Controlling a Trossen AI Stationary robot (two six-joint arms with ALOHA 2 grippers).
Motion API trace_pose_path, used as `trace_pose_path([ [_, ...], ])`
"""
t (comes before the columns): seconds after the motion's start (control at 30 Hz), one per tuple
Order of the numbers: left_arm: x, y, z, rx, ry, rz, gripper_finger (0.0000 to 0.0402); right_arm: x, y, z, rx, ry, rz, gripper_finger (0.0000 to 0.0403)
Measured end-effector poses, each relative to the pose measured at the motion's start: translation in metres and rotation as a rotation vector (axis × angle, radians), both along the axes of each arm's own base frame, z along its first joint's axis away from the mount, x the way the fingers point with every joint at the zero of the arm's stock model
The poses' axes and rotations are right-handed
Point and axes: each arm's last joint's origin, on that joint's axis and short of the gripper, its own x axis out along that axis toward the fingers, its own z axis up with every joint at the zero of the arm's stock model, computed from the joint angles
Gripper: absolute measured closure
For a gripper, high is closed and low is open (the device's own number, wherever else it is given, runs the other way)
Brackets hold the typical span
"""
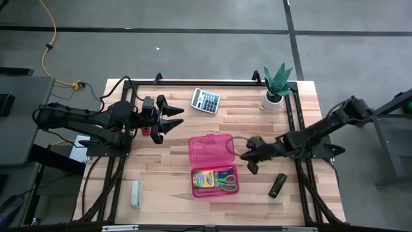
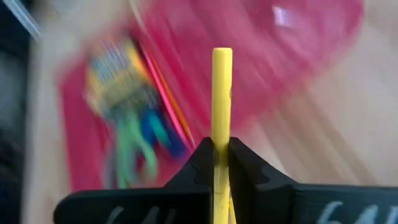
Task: Pack school essentials
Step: Put the yellow pen into the pink supply box
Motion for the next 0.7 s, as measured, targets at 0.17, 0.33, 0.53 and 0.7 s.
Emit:
trace_pose_path([
  [0.17, 0.000, 0.000, -0.002, -0.003, 0.022, 0.000, 0.0195, 0.025, -0.021, 0.030, -0.023, -0.309, -0.028, 0.0402],
  [0.33, 0.000, 0.000, -0.003, -0.016, 0.028, -0.001, 0.0195, 0.046, -0.048, 0.072, -0.090, -0.498, -0.038, 0.0403],
  [0.53, 0.001, 0.000, -0.004, -0.049, 0.037, -0.005, 0.0195, 0.059, -0.073, 0.121, -0.188, -0.662, -0.012, 0.0403],
  [0.7, 0.001, 0.000, -0.004, -0.062, 0.035, -0.007, 0.0195, 0.061, -0.081, 0.146, -0.268, -0.779, -0.010, 0.0403],
])
